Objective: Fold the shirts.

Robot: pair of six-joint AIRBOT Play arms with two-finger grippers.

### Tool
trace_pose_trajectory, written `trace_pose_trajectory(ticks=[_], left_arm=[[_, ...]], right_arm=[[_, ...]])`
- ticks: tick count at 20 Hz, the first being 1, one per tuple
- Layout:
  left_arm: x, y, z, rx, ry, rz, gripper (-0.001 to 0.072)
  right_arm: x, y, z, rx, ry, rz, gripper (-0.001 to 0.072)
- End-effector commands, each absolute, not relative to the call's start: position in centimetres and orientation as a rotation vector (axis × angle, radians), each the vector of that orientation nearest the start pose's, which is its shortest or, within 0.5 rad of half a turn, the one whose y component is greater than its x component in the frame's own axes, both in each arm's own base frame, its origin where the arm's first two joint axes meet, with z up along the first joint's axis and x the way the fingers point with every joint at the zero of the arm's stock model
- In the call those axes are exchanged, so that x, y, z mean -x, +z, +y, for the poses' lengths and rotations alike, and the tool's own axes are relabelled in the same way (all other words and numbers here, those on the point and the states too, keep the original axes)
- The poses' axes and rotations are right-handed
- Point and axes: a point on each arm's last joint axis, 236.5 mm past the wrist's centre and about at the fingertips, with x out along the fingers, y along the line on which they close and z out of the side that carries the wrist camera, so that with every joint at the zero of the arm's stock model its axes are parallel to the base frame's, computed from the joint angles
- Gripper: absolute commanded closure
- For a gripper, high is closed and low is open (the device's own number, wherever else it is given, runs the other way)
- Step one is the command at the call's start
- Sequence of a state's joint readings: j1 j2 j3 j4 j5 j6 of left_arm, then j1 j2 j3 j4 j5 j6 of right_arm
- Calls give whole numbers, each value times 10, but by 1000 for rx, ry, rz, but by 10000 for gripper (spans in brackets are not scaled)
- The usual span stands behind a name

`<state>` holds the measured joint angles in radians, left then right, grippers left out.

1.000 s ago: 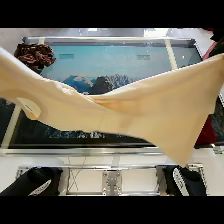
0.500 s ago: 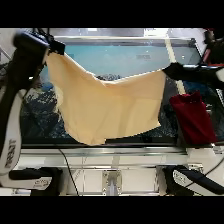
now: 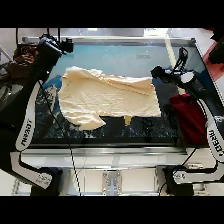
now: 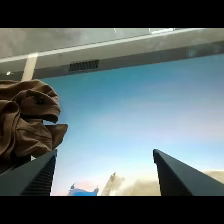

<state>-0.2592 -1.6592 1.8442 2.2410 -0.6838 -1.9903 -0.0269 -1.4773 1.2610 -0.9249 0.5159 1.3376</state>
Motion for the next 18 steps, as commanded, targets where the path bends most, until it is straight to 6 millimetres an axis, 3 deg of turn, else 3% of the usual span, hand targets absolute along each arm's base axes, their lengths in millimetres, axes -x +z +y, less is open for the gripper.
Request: trace_pose_trajectory(ticks=[1,3,5,7,9,11,12,13,16,18], left_arm=[[-585,244,-44,-174,195,398,19],[-540,253,-7,-174,324,505,22],[-486,246,34,-178,460,632,23],[-430,211,64,-152,536,757,24],[-358,144,84,-51,629,908,24],[-293,60,72,124,643,1036,24],[-276,22,51,260,601,1057,24],[-272,-4,27,404,542,1047,24],[-280,-49,-28,733,429,1026,24],[-276,-65,-36,767,440,1076,23]], right_arm=[[-537,67,38,-388,149,711,207],[-515,79,18,-382,146,762,207],[-486,88,-8,-338,120,822,208],[-459,96,-41,-281,51,845,208],[-432,93,-62,-275,-2,871,207],[-407,74,-66,-307,-22,920,206],[-395,59,-62,-326,-19,961,205],[-385,44,-51,-364,2,1005,205],[-368,8,-24,-479,62,1063,204],[-365,-3,-17,-517,73,1061,204]])
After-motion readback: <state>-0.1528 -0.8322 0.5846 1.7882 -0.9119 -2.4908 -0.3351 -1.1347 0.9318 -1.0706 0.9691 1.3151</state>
